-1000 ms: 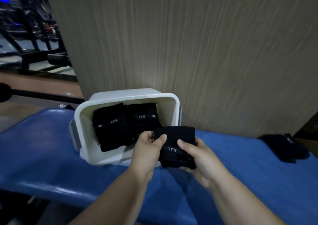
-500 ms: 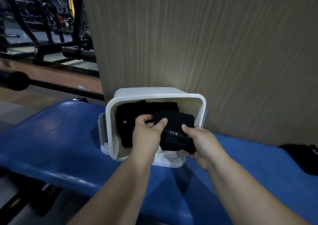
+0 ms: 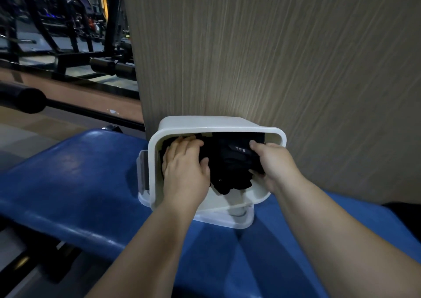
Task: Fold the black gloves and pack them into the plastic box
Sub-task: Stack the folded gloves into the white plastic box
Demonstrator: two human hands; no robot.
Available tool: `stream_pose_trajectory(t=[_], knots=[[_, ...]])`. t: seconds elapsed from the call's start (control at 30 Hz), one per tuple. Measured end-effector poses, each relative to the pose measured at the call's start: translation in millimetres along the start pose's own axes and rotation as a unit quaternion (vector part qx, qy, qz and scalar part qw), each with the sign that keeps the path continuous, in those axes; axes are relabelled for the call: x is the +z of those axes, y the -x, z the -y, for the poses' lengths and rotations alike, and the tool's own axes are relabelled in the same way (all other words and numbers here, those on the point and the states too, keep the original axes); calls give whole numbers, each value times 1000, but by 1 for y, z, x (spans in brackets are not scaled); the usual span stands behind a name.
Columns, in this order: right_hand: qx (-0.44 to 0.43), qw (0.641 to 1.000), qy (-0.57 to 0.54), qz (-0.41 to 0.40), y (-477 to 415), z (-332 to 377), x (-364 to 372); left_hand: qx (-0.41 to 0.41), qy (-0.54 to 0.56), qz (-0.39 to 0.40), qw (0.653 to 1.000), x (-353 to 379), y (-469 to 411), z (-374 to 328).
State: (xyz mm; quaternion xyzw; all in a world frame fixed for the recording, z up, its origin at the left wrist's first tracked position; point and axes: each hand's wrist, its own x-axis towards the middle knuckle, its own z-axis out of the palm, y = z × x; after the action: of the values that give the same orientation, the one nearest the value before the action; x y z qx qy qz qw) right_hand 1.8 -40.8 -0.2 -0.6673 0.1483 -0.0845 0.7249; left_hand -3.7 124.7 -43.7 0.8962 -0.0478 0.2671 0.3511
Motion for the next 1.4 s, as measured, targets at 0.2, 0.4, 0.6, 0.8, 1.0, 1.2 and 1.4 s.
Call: stream_pose_trajectory(t=[0.2, 0.4, 0.6, 0.8, 1.0, 1.2, 1.4], knots=[[-6, 999, 47, -22, -20, 3, 18, -11, -65, 140, 988, 12, -1, 10], [-70, 961, 261, -63, -37, 0, 26, -29, -68, 128, 989, 10, -4, 12], [-92, 906, 409, -53, -49, -6, 32, -6, -110, 151, 982, 15, -3, 9], [-170, 823, 538, -66, -44, -6, 32, 2, -134, 158, 978, 20, -2, 10], [-271, 760, 583, -95, -40, -13, 25, 0, -118, 148, 982, 21, 0, 9], [-299, 730, 605, -109, -39, -17, 22, 2, -116, 147, 982, 21, 0, 8], [-208, 767, 606, -41, -47, -14, 29, -2, -115, 149, 982, 20, 0, 7]])
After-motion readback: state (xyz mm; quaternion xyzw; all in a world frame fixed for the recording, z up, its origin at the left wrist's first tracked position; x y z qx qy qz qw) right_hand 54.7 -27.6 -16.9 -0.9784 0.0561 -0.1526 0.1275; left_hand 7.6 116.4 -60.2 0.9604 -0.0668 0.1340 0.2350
